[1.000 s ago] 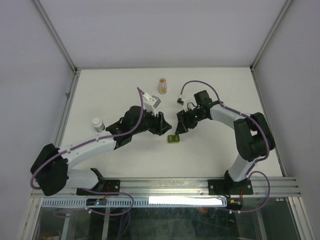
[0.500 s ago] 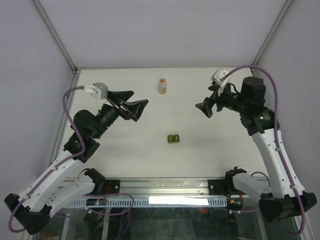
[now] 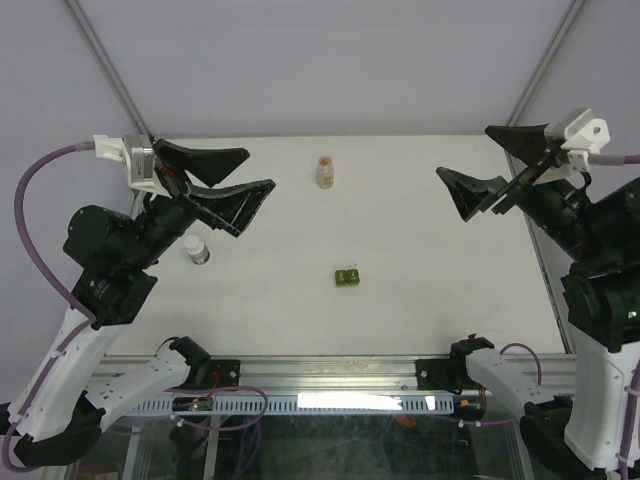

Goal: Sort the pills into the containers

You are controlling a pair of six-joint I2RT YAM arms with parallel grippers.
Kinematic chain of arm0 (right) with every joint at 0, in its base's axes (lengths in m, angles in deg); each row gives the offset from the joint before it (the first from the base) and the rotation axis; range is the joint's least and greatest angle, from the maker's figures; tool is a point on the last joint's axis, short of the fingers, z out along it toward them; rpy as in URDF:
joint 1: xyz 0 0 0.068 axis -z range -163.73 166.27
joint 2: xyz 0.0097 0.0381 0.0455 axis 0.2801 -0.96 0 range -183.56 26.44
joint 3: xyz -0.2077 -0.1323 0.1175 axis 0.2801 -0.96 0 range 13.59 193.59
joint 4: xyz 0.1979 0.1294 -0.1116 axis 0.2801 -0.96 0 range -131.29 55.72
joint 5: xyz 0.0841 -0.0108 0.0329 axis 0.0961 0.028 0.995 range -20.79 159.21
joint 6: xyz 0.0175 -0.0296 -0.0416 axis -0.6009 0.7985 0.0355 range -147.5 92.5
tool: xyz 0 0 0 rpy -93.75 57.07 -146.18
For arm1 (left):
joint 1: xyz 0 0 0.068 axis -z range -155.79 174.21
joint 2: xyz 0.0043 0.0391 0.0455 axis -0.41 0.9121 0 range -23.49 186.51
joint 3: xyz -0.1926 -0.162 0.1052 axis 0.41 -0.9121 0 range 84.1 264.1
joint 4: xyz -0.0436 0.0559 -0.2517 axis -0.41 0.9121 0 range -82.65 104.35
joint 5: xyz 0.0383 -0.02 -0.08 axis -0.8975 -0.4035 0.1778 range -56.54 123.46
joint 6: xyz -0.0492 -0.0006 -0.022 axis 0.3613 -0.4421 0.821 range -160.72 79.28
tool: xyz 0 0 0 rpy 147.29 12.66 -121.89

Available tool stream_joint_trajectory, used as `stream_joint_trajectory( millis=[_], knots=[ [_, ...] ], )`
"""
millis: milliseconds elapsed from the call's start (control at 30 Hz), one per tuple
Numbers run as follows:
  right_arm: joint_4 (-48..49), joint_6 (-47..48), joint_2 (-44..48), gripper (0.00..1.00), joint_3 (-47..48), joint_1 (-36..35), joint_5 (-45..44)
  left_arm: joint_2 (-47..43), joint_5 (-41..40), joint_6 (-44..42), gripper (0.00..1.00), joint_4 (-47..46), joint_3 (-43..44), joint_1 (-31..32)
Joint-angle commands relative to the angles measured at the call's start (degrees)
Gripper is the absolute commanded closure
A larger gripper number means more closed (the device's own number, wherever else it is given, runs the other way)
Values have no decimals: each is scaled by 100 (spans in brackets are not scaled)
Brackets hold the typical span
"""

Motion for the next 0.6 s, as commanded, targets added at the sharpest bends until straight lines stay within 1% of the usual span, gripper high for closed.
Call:
stream_joint_trajectory(
  millis=[0,167,333,567],
  knots=[
    [24,-1217,44,1,172,30,-698,30,232,-7,1,360,377,-21],
    [-65,-1589,98,1,327,10,-986,42,253,-45,1,427,424,-30],
    [-85,-1739,159,1,309,-10,-1326,82,351,-48,1,473,424,-20],
    [-21,-1543,231,1,47,-19,-1449,30,299,-100,1,534,406,-23]
  ],
)
